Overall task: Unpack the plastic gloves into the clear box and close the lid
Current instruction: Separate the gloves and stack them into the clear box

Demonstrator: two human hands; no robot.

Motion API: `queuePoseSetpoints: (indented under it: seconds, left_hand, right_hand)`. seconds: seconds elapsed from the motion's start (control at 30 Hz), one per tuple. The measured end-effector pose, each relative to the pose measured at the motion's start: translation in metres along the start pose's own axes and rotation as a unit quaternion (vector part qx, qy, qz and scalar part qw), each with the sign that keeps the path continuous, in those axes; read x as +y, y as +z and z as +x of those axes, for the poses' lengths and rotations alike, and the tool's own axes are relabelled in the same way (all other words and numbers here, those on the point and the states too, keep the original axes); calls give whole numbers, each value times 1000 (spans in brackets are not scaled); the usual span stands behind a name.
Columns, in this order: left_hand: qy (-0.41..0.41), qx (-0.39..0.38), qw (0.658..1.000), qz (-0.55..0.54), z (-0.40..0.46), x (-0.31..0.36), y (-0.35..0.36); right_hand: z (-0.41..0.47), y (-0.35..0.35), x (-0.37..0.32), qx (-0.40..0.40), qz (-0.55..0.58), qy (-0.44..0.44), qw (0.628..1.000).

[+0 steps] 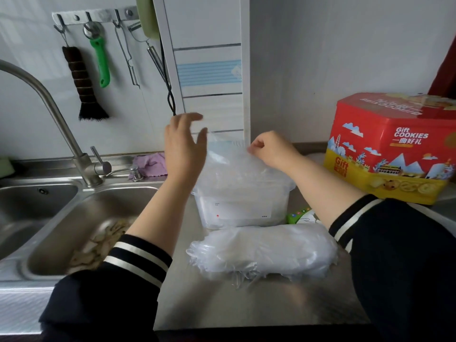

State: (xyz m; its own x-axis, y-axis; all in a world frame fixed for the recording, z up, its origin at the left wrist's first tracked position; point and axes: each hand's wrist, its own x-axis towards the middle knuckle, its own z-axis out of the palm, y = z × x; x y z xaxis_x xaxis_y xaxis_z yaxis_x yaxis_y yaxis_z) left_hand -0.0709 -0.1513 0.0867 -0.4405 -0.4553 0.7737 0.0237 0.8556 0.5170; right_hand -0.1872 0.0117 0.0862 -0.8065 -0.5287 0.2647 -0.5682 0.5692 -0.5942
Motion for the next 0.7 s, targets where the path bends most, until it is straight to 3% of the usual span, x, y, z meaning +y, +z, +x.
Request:
queuePoseSetpoints:
  seconds: [0.1,0.17,0.23,0.27,0.4,0.5,0.57,0.63,0.7]
  left_hand:
    - [87,-172,980,59,-13,3,9]
    - [74,-334,933,110,-17,3,14]
    - [37,-432,893,125,-21,4,18]
    - [31,-435,892,121,-23,5,19]
    - [60,-324,938,107,-22,8,22]
    - [63,-406,902,134,-23,12,26]
    - [50,-453,878,147,-26,13,31]
    - [55,-430,892,127,-26,14,33]
    - [78,-395,908,113,-24,18,35]
  right_hand:
    - [-2,4,2,-24,-35,3,999]
    - [-5,4,3,-26,-60,5,998]
    - [-7,2,7,-31,-74,4,997]
    - [-9,0,8,-37,-80,2,996]
    - [-13,-7,14,-51,-86,-11,995]
    - [-19,-9,17,-53,-64,-30,996]
    - [-23,-16,21,6,-21,-43,999]
    - [-26,-30,32,95,-20,-3,995]
    - [-35,-45,47,86,-18,102,991]
